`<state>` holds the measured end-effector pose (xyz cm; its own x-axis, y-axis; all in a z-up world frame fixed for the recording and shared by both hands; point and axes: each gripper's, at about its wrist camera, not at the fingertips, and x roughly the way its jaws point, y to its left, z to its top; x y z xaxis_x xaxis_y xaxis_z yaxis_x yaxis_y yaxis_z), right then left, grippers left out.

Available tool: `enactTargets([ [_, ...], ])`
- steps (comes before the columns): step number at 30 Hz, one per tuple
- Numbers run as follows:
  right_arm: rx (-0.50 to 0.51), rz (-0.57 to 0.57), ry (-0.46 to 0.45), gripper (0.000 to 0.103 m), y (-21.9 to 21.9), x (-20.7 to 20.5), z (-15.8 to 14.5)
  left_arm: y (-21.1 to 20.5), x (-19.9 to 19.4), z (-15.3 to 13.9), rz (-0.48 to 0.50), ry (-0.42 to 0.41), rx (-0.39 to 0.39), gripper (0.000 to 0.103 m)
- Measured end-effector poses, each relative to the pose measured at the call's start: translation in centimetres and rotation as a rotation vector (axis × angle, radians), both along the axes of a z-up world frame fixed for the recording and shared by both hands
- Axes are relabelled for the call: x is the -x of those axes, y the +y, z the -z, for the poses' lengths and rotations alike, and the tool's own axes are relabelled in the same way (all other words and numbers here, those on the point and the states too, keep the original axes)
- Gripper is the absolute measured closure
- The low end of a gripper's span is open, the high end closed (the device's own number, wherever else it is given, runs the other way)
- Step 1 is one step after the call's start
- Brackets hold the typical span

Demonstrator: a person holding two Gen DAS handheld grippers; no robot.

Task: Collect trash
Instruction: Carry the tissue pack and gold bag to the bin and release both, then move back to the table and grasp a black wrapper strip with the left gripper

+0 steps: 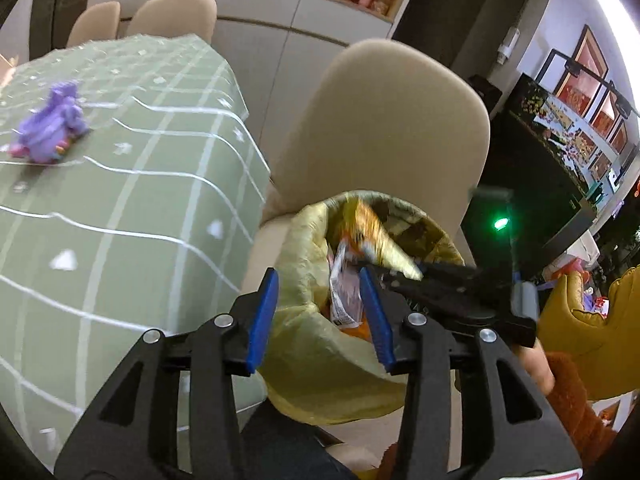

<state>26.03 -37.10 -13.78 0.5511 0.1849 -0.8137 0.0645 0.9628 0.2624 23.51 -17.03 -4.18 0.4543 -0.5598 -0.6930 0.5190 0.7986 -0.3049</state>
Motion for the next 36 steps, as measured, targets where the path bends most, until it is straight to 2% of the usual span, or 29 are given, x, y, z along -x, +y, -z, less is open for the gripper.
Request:
enactTargets([
  [4,0.022,0.029,0.047,0.077,0.0,0.6,0.3,1.1,0.6,-1.0,-0.018,-0.031,0.021,0.057],
  [8,-0.002,0.057,0.036,0.073,0.1,1.8,-0.1,2.3,1.0,-1.7,-0.022,-0.039,0.054,0.052],
  [9,0.001,0.059,0.025,0.071,0.1,2.3,-0.3,2.7,1.1,-1.9,-0.024,-0.044,0.062,0.050],
  [10,0.026,0.064,0.008,0.066,0.4,2.8,-0.7,3.0,1.2,-2.0,-0.027,-0.048,0.068,0.049],
  [11,0.050,0.065,-0.004,0.056,0.6,3.1,-1.1,3.2,1.4,-2.2,-0.030,-0.048,0.073,0.049],
  [12,0.079,0.064,-0.024,0.054,0.8,3.5,-1.5,3.6,1.6,-2.3,-0.034,-0.048,0.081,0.049],
  [15,0.137,0.063,-0.085,0.053,1.5,4.5,-3.2,4.9,2.0,-2.9,-0.042,-0.058,0.105,0.048],
  [19,0.128,0.054,-0.177,0.050,2.4,5.4,-6.2,7.2,2.8,-4.2,-0.059,-0.098,0.120,0.046],
  [24,0.140,-0.032,-0.257,0.049,6.8,5.8,-9.8,12.3,3.7,-5.9,-0.137,-0.189,0.091,0.046],
  [27,0.124,-0.114,-0.294,0.049,10.8,5.4,-11.6,16.1,4.2,-6.7,-0.205,-0.221,0.074,0.046],
  [33,0.066,-0.312,-0.338,0.049,18.9,4.3,-13.5,26.2,5.0,-7.6,-0.393,-0.260,0.061,0.044],
  [36,0.082,-0.387,-0.353,0.049,22.9,4.4,-13.6,31.6,4.9,-7.6,-0.465,-0.274,0.039,0.044],
])
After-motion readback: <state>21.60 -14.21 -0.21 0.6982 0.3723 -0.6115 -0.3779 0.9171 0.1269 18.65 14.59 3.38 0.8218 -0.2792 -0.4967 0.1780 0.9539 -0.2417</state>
